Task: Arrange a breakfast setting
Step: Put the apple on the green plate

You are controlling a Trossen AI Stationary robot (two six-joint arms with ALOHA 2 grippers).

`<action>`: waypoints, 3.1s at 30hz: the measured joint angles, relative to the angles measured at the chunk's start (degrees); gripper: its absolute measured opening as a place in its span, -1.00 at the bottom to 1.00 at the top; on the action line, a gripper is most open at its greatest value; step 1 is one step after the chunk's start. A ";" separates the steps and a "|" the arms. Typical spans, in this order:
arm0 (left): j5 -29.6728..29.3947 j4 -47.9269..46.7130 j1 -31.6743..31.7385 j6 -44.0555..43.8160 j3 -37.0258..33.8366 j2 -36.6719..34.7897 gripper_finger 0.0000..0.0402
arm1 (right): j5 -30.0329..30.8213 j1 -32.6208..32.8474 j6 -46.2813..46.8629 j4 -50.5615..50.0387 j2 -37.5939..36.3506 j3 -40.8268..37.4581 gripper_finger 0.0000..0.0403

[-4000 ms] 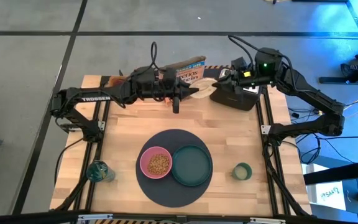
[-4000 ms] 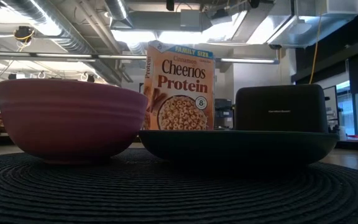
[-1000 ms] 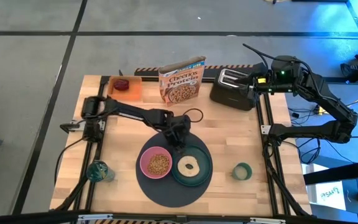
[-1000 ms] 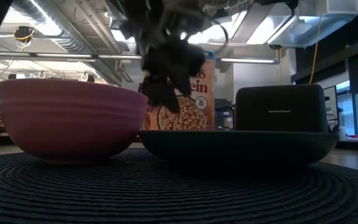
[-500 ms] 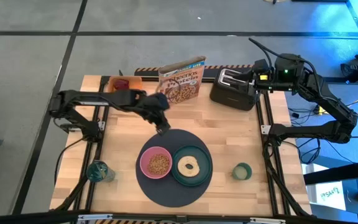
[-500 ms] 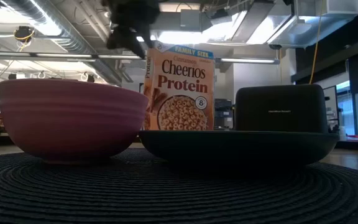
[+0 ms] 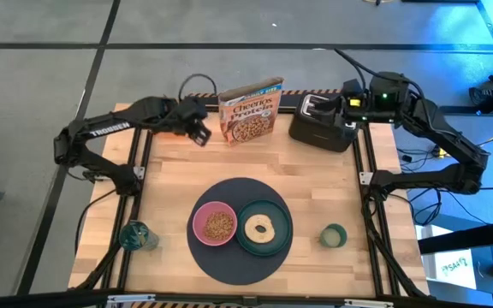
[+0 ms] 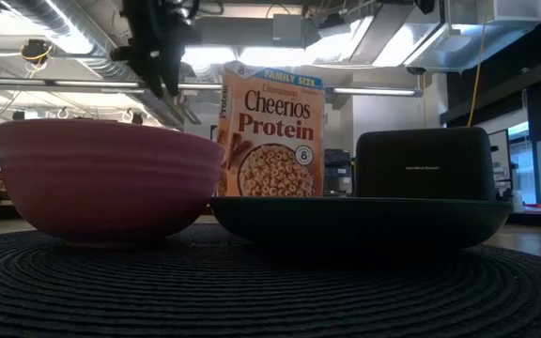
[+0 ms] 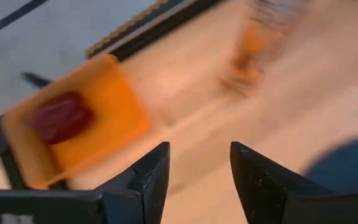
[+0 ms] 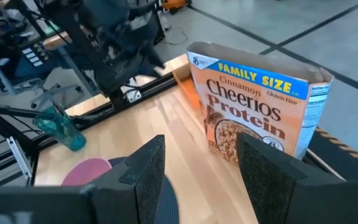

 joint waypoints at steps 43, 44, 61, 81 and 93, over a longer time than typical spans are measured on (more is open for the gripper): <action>11.64 10.83 38.26 -6.68 -15.13 13.68 0.99 | 0.55 -7.79 -6.01 3.77 4.74 0.00 -0.07; 11.78 10.63 38.53 -6.76 -15.13 13.68 0.99 | 0.52 -8.06 -6.17 3.50 4.79 0.00 -0.07; 12.23 4.85 41.03 -7.43 -3.92 13.65 0.93 | 0.52 -8.74 -7.69 2.21 6.46 0.00 -0.07; 10.16 -10.52 34.28 62.91 16.83 25.53 0.51 | 0.98 -8.68 -4.87 0.26 6.44 0.00 -0.07; 9.99 -13.45 34.35 68.79 16.83 34.98 0.39 | 3.58 -8.68 -2.62 -5.86 6.18 0.00 -0.07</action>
